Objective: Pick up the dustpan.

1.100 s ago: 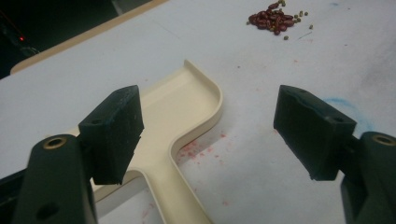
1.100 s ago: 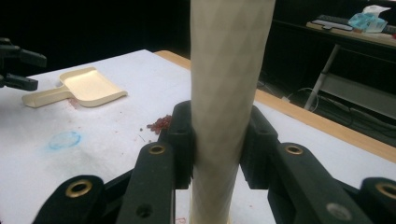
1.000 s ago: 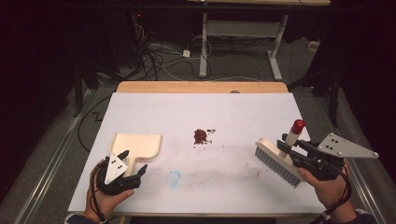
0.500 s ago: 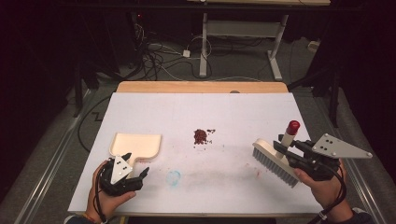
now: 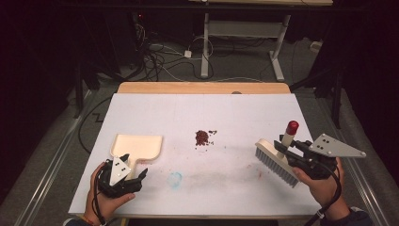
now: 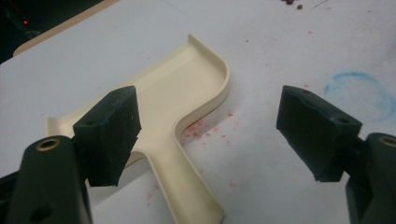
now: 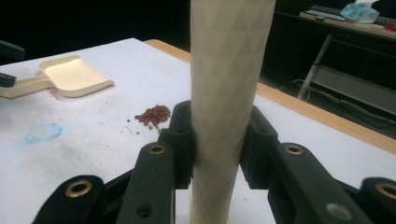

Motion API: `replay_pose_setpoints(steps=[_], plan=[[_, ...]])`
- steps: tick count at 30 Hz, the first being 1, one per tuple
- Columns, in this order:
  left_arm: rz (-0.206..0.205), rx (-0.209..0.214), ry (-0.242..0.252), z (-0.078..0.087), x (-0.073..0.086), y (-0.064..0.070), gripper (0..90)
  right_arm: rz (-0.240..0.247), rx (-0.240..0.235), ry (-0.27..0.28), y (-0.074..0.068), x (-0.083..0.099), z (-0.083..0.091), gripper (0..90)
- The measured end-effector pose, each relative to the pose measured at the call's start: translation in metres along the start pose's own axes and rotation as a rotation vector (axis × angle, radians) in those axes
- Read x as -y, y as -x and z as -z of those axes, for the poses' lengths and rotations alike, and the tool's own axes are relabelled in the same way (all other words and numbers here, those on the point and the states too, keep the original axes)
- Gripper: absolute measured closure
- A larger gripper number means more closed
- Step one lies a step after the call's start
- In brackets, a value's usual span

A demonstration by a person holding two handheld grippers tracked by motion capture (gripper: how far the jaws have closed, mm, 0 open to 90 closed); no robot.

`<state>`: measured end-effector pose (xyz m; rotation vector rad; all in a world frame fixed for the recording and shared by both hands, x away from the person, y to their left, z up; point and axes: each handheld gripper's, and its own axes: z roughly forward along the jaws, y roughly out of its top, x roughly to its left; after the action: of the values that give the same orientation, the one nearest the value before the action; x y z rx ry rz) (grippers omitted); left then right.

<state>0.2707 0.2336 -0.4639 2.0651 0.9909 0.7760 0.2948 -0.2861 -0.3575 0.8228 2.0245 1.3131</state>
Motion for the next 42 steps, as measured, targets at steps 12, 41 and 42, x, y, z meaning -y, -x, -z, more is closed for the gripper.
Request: replay_pose_setpoints(steps=[12, 41, 42], plan=[[0.125, -0.080, -0.135, -0.003, 0.003, -0.013, 21.5, 0.005, 0.012, 0.008, 0.000, -0.001, 0.002, 70.6], [0.369, 0.012, -0.418, -0.044, -0.004, -0.038, 52.8, 0.006, 0.022, -0.008, 0.000, 0.000, 0.001, 70.6], [0.361, 0.012, -0.419, -0.045, -0.004, -0.038, 55.2, 0.006, 0.020, -0.005, 0.001, -0.001, 0.001, 70.6]])
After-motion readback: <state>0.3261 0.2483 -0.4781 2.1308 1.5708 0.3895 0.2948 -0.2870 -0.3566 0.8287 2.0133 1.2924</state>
